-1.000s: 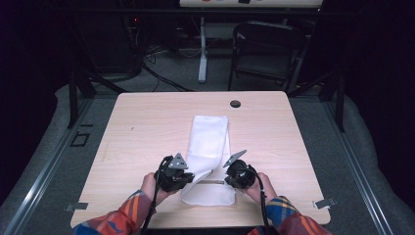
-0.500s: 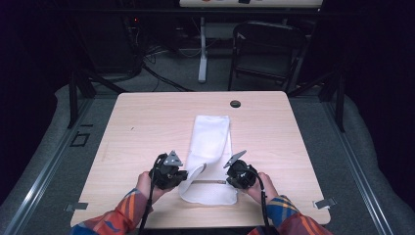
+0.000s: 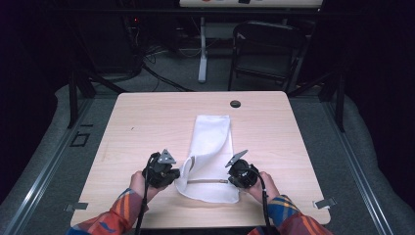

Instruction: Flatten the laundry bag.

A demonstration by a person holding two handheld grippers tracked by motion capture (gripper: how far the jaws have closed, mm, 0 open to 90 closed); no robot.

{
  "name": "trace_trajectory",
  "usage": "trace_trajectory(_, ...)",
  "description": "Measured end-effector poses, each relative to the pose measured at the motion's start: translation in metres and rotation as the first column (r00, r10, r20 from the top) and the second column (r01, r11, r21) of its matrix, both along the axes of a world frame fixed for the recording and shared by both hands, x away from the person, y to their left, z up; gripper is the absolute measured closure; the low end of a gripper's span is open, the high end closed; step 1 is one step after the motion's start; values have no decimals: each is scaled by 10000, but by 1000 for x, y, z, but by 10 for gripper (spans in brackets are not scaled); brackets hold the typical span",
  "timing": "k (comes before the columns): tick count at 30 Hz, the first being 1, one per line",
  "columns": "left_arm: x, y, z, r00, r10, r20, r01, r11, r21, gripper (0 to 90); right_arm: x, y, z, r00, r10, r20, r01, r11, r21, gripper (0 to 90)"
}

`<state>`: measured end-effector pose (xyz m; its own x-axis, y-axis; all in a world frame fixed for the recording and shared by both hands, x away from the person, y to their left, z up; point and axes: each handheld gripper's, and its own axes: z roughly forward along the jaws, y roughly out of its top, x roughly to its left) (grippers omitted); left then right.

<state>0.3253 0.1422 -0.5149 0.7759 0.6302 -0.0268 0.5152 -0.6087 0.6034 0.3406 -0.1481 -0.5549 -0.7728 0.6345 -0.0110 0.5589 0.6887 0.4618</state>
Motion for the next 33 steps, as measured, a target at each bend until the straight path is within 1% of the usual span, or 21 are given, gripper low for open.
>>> trace_trajectory(2, 0, 1, 0, 9999, 48, 100, -49, 10000, 35, 855, 1, -1, 1, 10000, 32, 2, -32, 9999, -149, 900)
trace_trajectory(4, -1, 2, -1, 10000, 70, 68, -71, 9999, 103, 855, 1, -1, 1, 10000, 39, -31, -39, 9999, -120, 900)
trace_trajectory(6, -1, 4, -1, 10000, 37, 38, -38, 9999, 141, 855, 1, -1, 0, 10000, -73, -28, 73, 9999, -79, 900)
trace_trajectory(8, -2, 5, -1, 10000, 35, 14, -36, 9998, 195, 855, 1, -2, 1, 9999, -98, -39, 98, 9999, -118, 900)
trace_trajectory(10, -2, 6, -2, 10000, 57, -72, -55, 9998, 212, 854, 1, -2, 0, 9999, -119, -24, 119, 9999, -104, 900)
trace_trajectory(11, -1, 7, -2, 9999, 40, -127, -38, 9998, 200, 854, 1, -3, 1, 9999, -95, -43, 94, 9998, -199, 900)
trace_trajectory(13, -2, 8, -3, 9998, 36, -211, -31, 9997, 224, 852, 2, -3, 1, 10000, -85, -47, 84, 9997, -234, 900)
trace_trajectory(14, -2, 8, -3, 9997, 24, -223, -17, 9995, 312, 852, 2, -4, 1, 9999, -101, -44, 100, 9996, -261, 900)
trace_trajectory(20, -2, 9, -5, 9993, -5, -377, 23, 9988, 481, 851, 1, -4, 1, 9998, -203, -22, 203, 9995, -259, 900)
trace_trajectory(23, -2, 11, -6, 9990, -4, -437, 24, 9989, 469, 851, 1, -4, 1, 9998, -206, -19, 205, 9994, -291, 900)
trace_trajectory(24, -2, 12, -6, 9987, -52, -515, 75, 9990, 436, 850, 1, -4, 1, 9998, -207, -18, 206, 9993, -305, 900)
trace_trajectory(27, -2, 12, -7, 9987, -36, -507, 61, 9988, 495, 850, 1, -4, 2, 9998, -193, -27, 192, 9990, -412, 900)
trace_trajectory(28, -1, 12, -7, 9984, -104, -557, 132, 9986, 505, 850, 1, -4, 2, 9998, -222, -12, 221, 9989, -411, 900)
trace_trajectory(31, -2, 11, -8, 9982, -34, -590, 66, 9985, 550, 851, 1, -5, 3, 9997, -231, -54, 228, 9985, -492, 900)
trace_trajectory(33, -1, 11, -9, 9981, -54, -616, 90, 9983, 572, 851, 1, -6, 2, 9996, -287, -42, 285, 9986, -444, 900)
